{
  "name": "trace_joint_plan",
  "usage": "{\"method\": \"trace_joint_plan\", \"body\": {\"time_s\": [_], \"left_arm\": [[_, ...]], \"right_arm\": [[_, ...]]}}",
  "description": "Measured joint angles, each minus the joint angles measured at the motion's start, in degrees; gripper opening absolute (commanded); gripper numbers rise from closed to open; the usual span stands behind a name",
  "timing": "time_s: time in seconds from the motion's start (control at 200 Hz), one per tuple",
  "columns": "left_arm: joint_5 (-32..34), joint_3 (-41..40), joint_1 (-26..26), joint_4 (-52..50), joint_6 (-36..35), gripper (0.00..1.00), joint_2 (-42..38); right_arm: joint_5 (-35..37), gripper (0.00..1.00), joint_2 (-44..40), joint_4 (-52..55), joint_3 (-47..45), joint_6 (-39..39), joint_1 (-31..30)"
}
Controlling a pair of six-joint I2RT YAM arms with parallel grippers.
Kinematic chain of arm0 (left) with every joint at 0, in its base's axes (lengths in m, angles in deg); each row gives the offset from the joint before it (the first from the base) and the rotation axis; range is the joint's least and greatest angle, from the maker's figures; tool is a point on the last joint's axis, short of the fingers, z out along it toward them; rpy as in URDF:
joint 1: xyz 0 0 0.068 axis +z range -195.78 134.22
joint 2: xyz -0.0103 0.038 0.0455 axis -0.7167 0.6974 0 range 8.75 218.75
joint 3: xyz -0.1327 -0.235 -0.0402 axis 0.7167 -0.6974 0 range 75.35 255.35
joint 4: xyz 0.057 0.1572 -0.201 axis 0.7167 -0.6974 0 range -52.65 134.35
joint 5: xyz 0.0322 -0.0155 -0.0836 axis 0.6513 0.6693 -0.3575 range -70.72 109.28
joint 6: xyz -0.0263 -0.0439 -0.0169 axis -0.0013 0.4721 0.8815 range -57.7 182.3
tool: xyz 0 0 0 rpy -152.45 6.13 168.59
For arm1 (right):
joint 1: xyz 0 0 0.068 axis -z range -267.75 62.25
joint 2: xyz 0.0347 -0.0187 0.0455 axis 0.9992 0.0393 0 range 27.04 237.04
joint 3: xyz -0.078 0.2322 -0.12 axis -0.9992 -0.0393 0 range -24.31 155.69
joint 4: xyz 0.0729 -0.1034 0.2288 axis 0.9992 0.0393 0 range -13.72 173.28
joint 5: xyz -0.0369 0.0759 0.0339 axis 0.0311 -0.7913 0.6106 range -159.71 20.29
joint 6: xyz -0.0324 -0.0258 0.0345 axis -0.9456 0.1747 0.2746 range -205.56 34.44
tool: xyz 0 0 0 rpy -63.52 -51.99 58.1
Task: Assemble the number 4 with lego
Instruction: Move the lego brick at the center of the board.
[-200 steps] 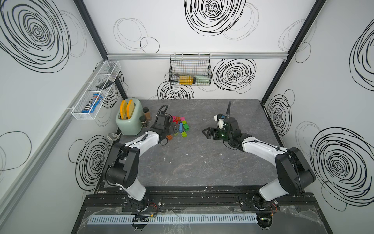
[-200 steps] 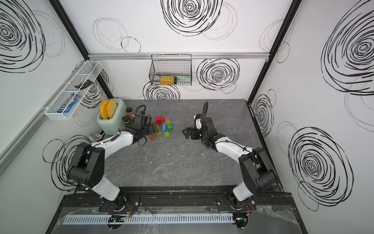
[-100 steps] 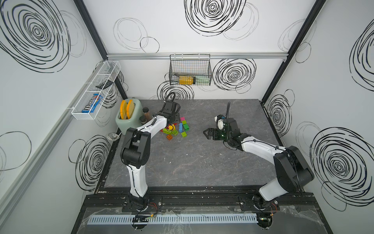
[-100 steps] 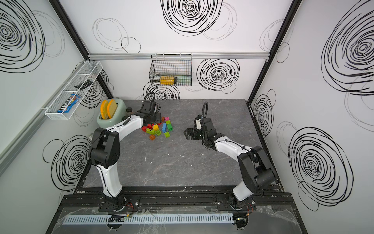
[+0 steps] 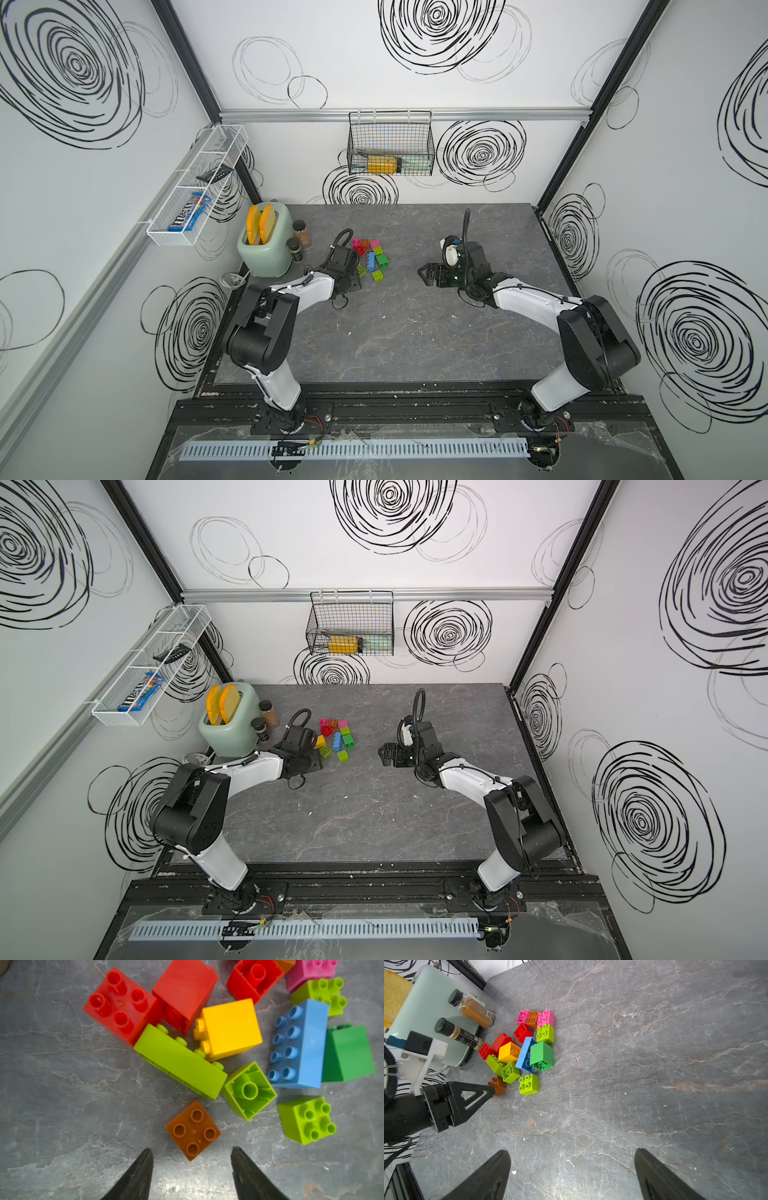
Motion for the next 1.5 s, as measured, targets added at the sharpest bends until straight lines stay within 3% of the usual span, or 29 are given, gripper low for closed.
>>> {"method": "trace_joint_plan", "body": {"time_s": [0.385,0.721,0.901,1.101,1.276,1.501], "left_arm": [[2.29,0.92,0.2,4.5,4.61,0.61,3.69],[4.57,1.6,-0.2,4.85,3.52,0.43,5.66],[6.64,2.58,-2.58,4.63,1.01,0.41,6.84],[6.19,2.82,-10.05,3.65,-0.57,0.45,6.88],[1.29,3.65,-16.2,2.01,0.57,0.67,6.88],[-9.2,3.58,-15.89,3.41,2.32,0.78,5.11]], "right_arm": [[-0.07,0.97,0.02,0.04,0.0,0.0,0.0],[-0.04,0.97,0.02,0.13,0.0,-0.22,0.04],[-0.35,0.97,0.02,0.35,0.02,-0.66,0.04],[-0.59,0.97,0.02,0.74,0.02,-1.33,0.04],[-1.46,0.98,0.76,0.63,0.02,-1.55,0.04],[-2.56,1.0,2.25,0.5,0.07,-1.09,-0.63]]}}
